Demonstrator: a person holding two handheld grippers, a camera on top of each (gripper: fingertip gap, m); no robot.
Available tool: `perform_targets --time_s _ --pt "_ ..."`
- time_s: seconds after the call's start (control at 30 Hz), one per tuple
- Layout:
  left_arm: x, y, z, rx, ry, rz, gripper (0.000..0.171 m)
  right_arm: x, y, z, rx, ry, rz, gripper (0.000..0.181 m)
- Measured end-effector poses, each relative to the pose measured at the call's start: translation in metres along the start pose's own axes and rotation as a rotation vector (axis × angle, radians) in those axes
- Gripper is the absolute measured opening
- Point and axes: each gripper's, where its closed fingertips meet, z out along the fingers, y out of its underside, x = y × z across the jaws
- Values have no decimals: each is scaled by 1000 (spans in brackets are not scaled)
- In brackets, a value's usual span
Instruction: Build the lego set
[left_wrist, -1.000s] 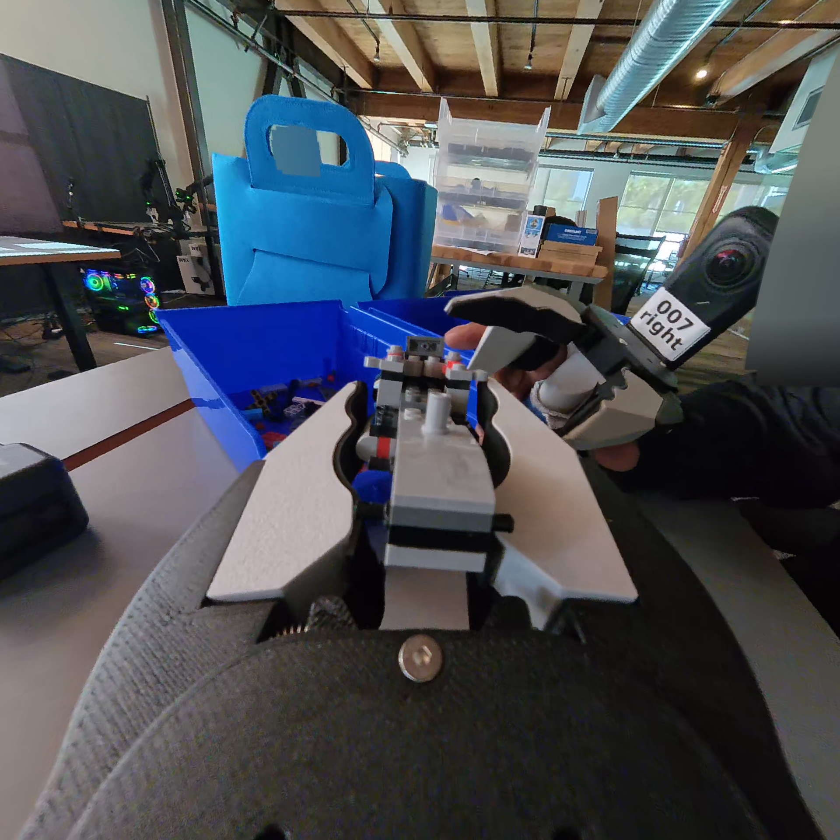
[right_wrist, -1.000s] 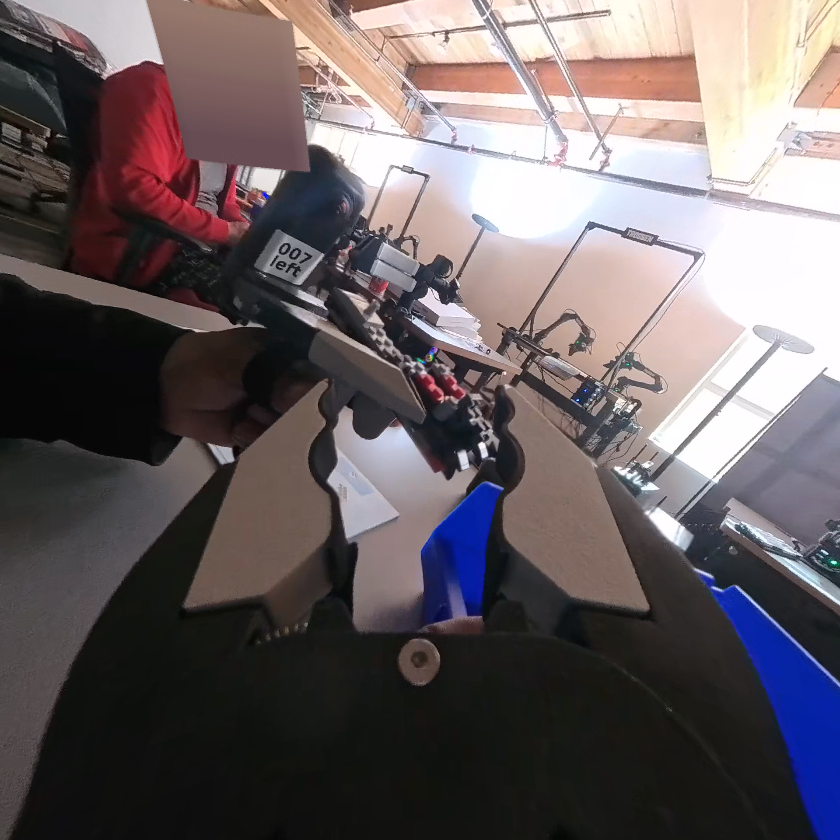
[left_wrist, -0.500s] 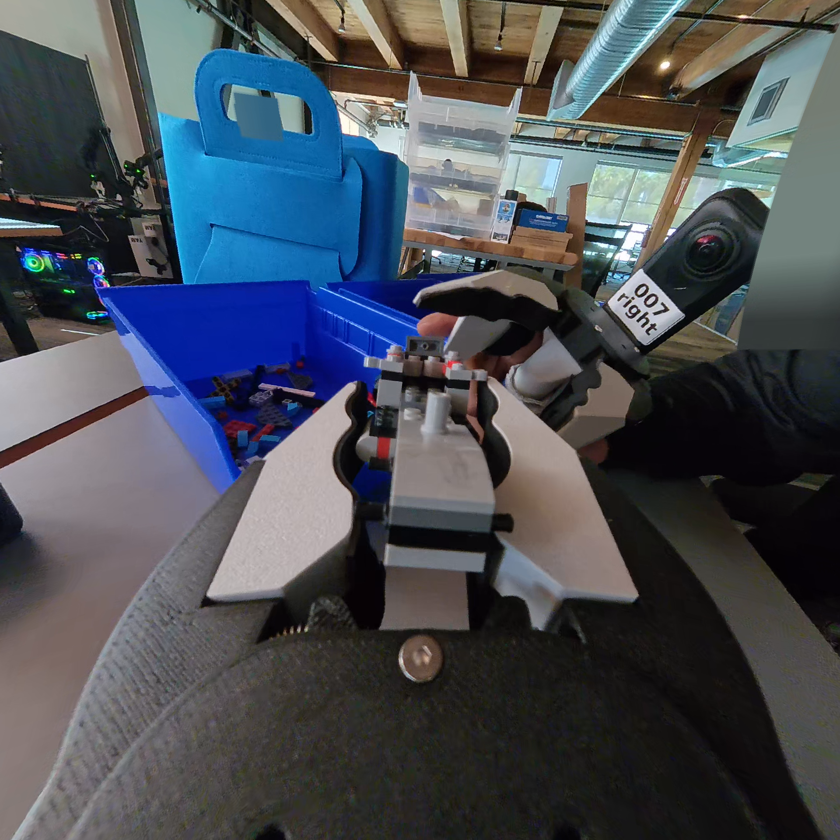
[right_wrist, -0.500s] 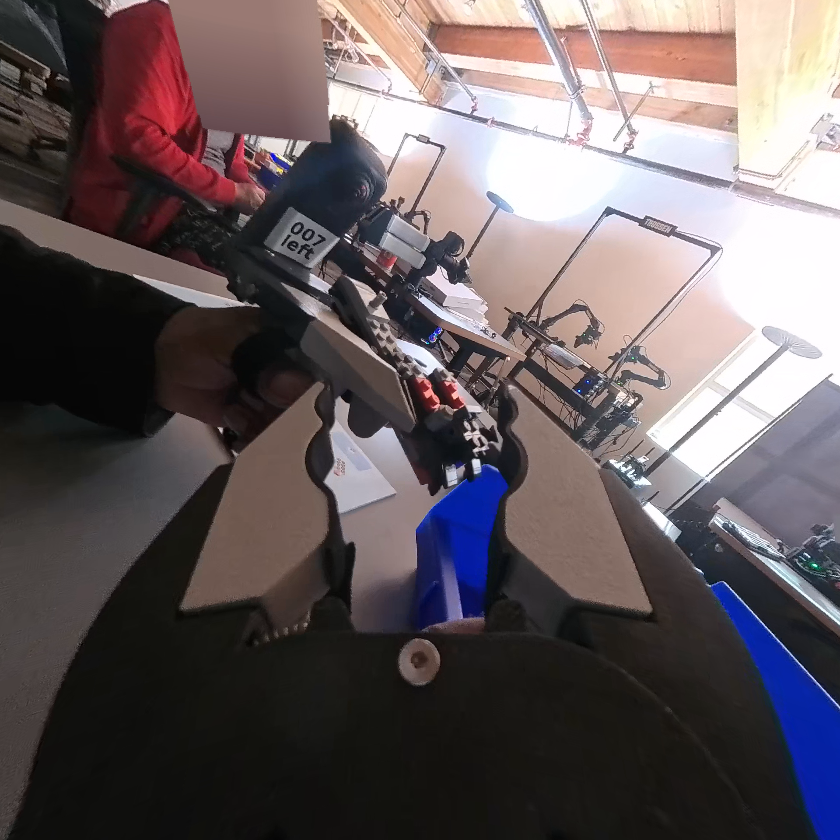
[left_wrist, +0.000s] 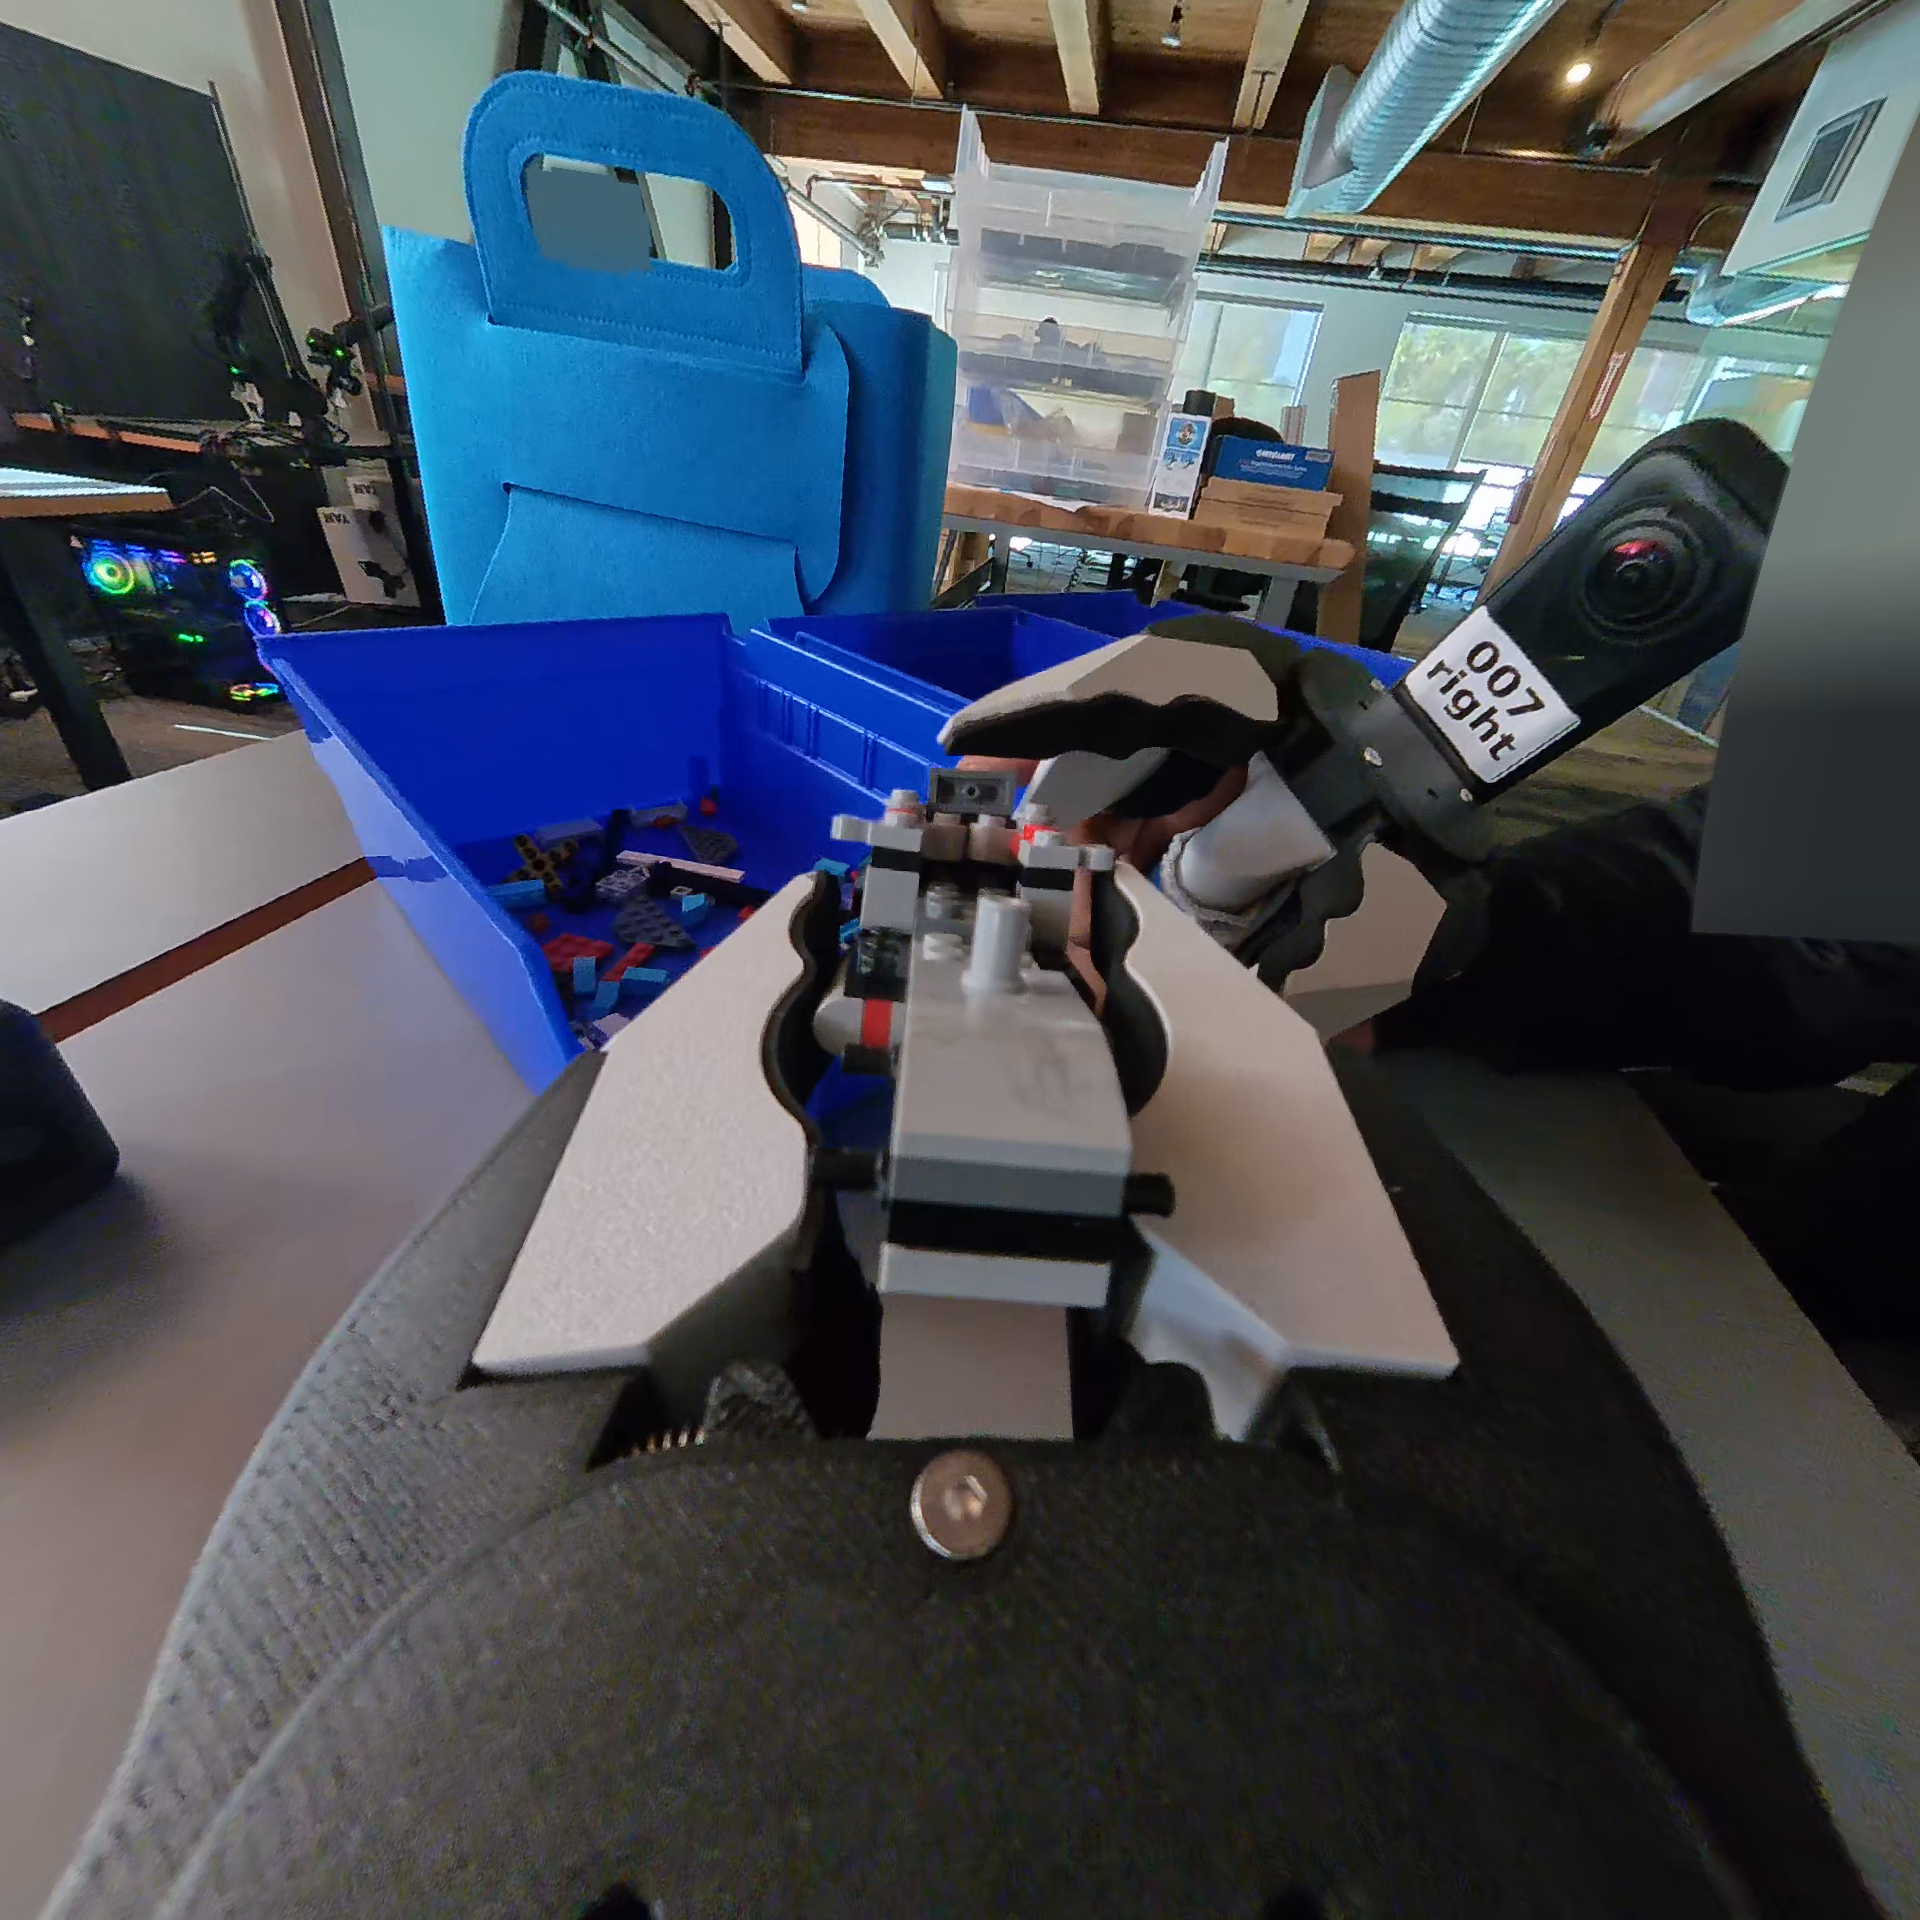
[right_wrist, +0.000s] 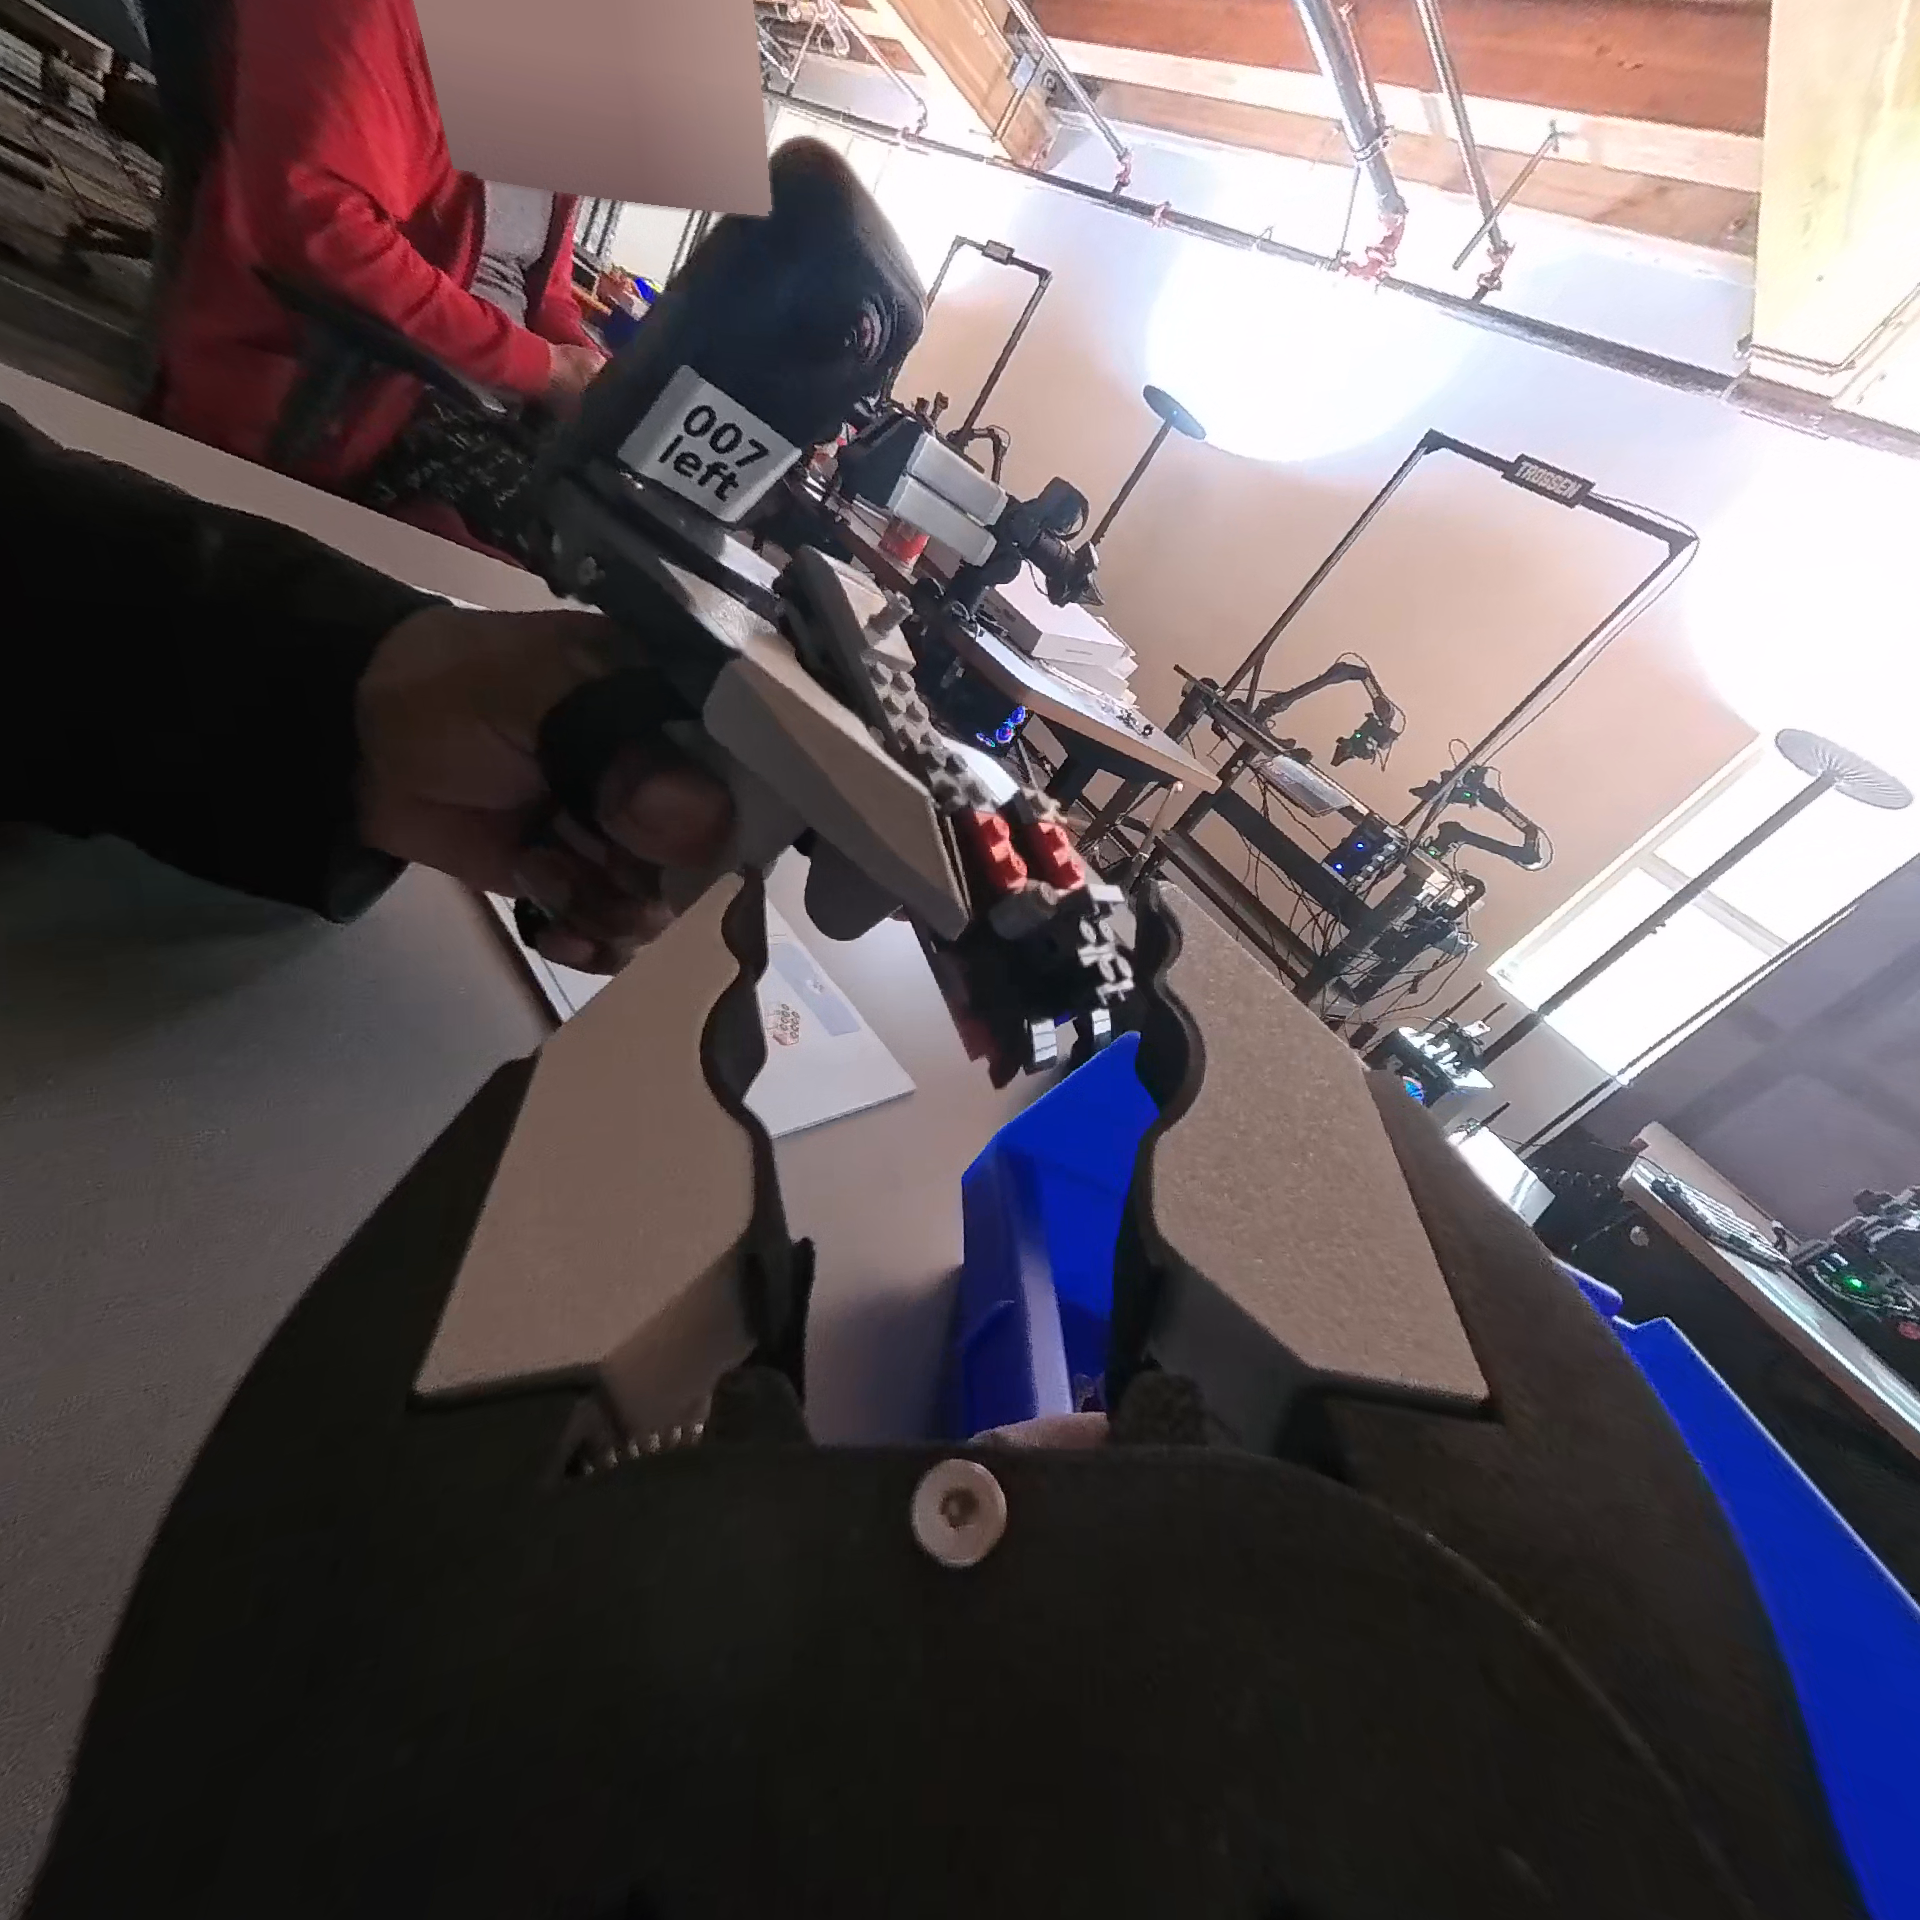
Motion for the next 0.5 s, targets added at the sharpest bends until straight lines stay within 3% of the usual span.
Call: perform_targets --time_s 0.5 --pt "-3 5 1 -42 -19 14 49 -6 8 3 -36 -16 -43 72"
